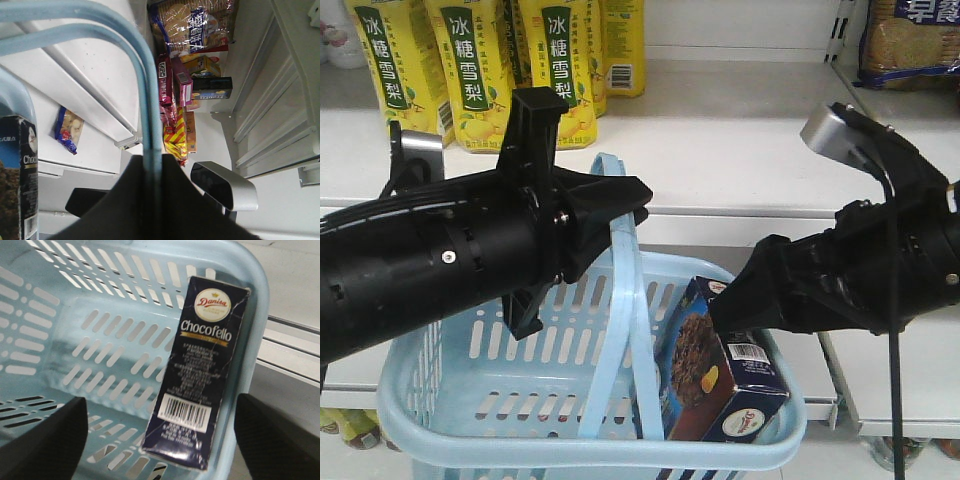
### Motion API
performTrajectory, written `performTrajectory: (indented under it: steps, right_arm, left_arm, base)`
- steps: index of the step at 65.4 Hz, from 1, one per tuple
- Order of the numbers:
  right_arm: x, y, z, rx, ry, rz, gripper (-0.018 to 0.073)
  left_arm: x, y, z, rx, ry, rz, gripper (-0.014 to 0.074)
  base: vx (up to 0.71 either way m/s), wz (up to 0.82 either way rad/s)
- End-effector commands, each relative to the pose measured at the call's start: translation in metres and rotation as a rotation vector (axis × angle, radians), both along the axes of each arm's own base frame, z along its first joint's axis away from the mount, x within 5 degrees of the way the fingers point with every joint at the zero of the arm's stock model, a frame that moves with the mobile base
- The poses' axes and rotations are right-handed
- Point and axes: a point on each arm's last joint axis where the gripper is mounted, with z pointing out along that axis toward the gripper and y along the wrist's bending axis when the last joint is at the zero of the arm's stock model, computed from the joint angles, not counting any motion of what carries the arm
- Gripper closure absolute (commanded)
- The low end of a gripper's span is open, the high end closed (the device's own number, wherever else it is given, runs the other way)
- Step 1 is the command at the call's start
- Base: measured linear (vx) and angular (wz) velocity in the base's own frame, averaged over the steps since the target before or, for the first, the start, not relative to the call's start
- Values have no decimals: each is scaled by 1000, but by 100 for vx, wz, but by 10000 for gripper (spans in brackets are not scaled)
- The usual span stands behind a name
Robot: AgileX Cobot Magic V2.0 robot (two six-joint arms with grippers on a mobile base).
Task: Left arm holds basket, right arm returns cookies
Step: 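Close the right gripper on the Chocofello cookie box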
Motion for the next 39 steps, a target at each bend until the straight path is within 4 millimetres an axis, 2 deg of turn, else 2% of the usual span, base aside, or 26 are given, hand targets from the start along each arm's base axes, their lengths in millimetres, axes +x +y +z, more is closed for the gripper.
performTrajectory:
  steps: [1, 10, 39]
  right_arm:
    - [1, 10, 14, 61, -76, 5, -4]
    - [4, 21, 8, 57, -69, 34, -4]
    - [10, 16, 0, -41, -96, 35, -3]
  left_arm:
    - [-2, 7, 23, -39, -63, 25, 599]
    - [-2, 7, 23, -39, -63, 25, 599]
    - [-2, 7, 23, -39, -63, 25, 599]
  base:
    - [0, 0]
    - [0, 0]
    - [0, 0]
